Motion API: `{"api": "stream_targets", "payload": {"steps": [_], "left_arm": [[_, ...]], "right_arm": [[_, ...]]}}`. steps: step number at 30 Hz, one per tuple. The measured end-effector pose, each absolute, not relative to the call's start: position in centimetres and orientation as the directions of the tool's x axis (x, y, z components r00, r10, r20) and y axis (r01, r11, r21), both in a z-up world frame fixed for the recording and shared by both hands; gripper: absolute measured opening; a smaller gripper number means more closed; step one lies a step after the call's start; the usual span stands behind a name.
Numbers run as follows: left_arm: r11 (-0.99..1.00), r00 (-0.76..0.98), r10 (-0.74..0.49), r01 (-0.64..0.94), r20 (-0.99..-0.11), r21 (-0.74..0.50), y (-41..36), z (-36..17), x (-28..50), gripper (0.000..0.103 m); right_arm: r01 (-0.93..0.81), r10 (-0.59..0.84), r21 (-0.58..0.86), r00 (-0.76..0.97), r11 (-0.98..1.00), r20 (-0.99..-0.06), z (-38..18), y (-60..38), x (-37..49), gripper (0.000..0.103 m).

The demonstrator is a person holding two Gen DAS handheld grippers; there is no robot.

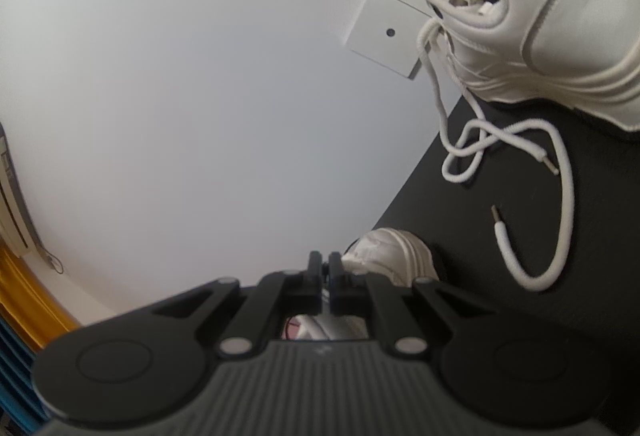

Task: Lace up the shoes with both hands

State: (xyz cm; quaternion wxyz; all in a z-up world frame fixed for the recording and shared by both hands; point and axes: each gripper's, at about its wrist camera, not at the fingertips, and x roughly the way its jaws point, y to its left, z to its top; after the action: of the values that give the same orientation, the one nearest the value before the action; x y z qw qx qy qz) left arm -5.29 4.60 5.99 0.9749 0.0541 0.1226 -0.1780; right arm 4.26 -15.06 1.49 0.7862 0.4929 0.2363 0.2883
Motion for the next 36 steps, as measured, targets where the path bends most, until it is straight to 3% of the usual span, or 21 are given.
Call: {"api": "stream_targets", "payload": {"steps": [11,16,19,22,24,30,36], "left_arm": [[0.942,0.943,-0.241,0.285,-0.231,0.179,3.4,6.3,-6.0,0.103],[0.953,0.939,-0.237,0.275,-0.248,0.131,3.9,6.1,-5.8,0.103],[0.954,0.940,-0.235,0.271,-0.246,0.127,4.0,6.0,-6.0,0.103],[0.956,0.942,-0.232,0.267,-0.241,0.123,4.0,6.0,-6.0,0.103],[0.957,0.942,-0.233,0.266,-0.242,0.116,4.0,5.9,-6.0,0.103],[0.959,0.942,-0.227,0.260,-0.246,0.113,3.9,5.9,-5.8,0.103],[0.960,0.939,-0.235,0.265,-0.252,0.093,4.1,5.8,-5.6,0.103]], "right_arm": [[-0.231,0.619,0.877,0.780,0.422,-0.093,2.2,-15.6,3.2,0.003],[-0.202,0.525,0.849,0.845,0.488,-0.101,2.5,-16.5,3.1,0.001],[-0.198,0.521,0.882,0.852,0.428,-0.061,2.4,-18.2,3.5,0.001],[-0.264,0.617,0.912,0.787,0.315,0.015,2.6,-18.6,3.8,0.004],[-0.301,0.656,0.909,0.754,0.287,0.043,2.8,-18.0,3.8,0.014],[-0.243,0.681,0.912,0.730,0.331,-0.053,1.9,-16.5,4.6,0.018],[-0.255,0.677,0.890,0.732,0.379,-0.078,2.2,-15.9,4.7,0.018]]}}
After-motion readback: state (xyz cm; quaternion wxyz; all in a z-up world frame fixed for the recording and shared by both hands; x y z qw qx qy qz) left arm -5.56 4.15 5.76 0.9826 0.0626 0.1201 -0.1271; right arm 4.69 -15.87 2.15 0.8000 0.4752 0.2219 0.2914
